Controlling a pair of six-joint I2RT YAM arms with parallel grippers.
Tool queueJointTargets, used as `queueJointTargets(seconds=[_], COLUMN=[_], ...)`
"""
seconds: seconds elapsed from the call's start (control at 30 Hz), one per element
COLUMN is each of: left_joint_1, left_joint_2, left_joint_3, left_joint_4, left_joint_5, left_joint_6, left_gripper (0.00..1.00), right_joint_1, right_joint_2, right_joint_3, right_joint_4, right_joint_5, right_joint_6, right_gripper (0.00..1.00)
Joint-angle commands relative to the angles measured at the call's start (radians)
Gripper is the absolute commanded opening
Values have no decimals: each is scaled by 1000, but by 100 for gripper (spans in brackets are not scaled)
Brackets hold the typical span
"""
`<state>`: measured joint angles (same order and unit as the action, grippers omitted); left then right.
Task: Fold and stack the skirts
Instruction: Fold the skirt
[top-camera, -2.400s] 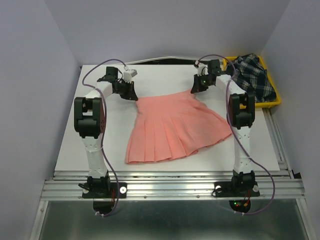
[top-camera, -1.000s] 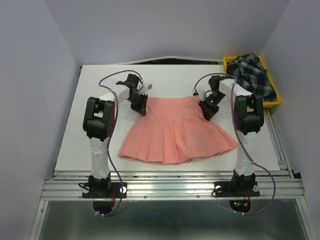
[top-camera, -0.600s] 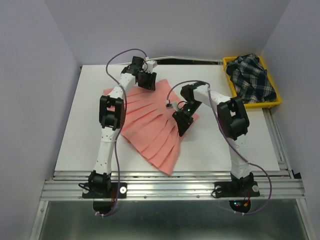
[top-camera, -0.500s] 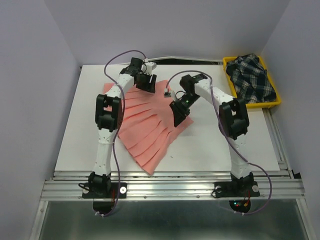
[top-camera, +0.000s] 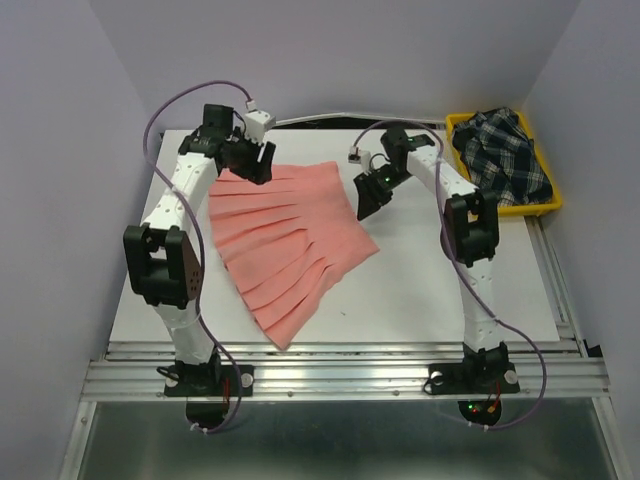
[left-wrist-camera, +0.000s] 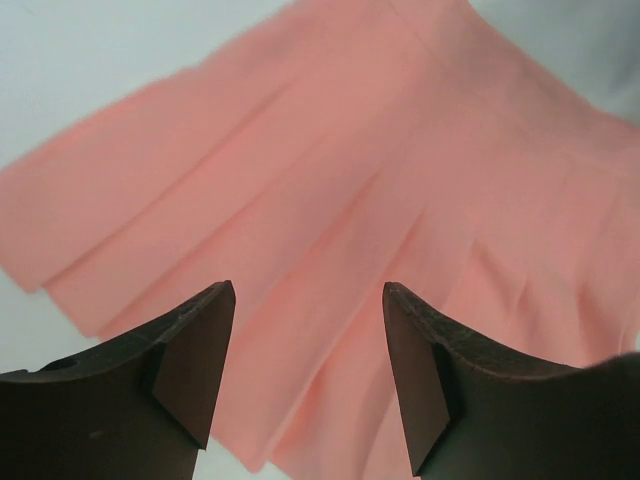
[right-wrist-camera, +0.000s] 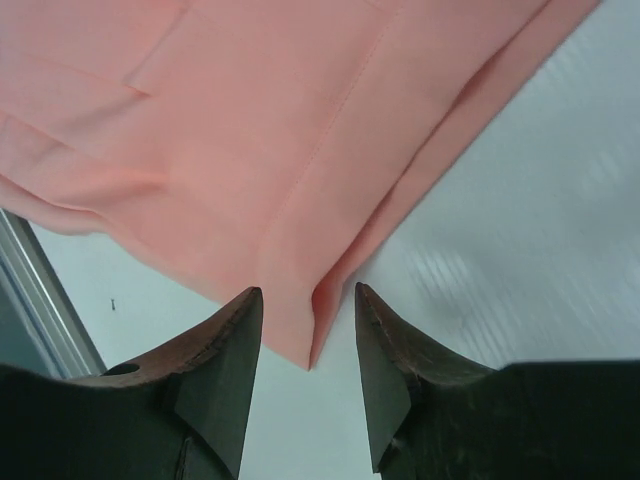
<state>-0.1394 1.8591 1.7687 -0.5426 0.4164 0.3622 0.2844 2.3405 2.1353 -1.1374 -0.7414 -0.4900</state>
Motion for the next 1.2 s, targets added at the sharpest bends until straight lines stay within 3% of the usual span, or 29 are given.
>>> queueJointTargets(seconds=[0.0, 0.3, 0.5, 0.63, 0.87, 1.0, 1.07, 1.17], left_joint_1=[-22, -28, -95, -166, -227, -227, -226, -223], left_joint_2=[9, 75, 117, 118, 94, 54, 46, 46], left_joint_3=[-179, -190, -212, -299, -486, -471, -418, -335], left_joint_4=[-137, -164, -154, -180, -285, -409, -437, -425], left_joint_5=[56, 62, 21, 47, 120, 156, 167, 167], left_joint_6=[141, 196, 247, 281, 409, 526, 524, 449], left_gripper=[71, 66, 64, 59, 45, 47, 47, 54], right_joint_1=[81, 134, 174, 187, 147, -52, -106, -131], right_joint_2=[22, -70, -266, -346, -418, -377, -305, -210], right_joint_3=[-18, -385, -645, -699, -559, -365, -243, -119], right_joint_4=[57, -45, -145, -202, -245, -138, -98, -74], right_joint_5=[48, 282, 289, 277, 198, 113, 117, 172], right_joint_6=[-36, -266, -456, -521, -458, -282, -256, -237], right_gripper=[47, 42, 40, 41, 45, 52, 59, 60])
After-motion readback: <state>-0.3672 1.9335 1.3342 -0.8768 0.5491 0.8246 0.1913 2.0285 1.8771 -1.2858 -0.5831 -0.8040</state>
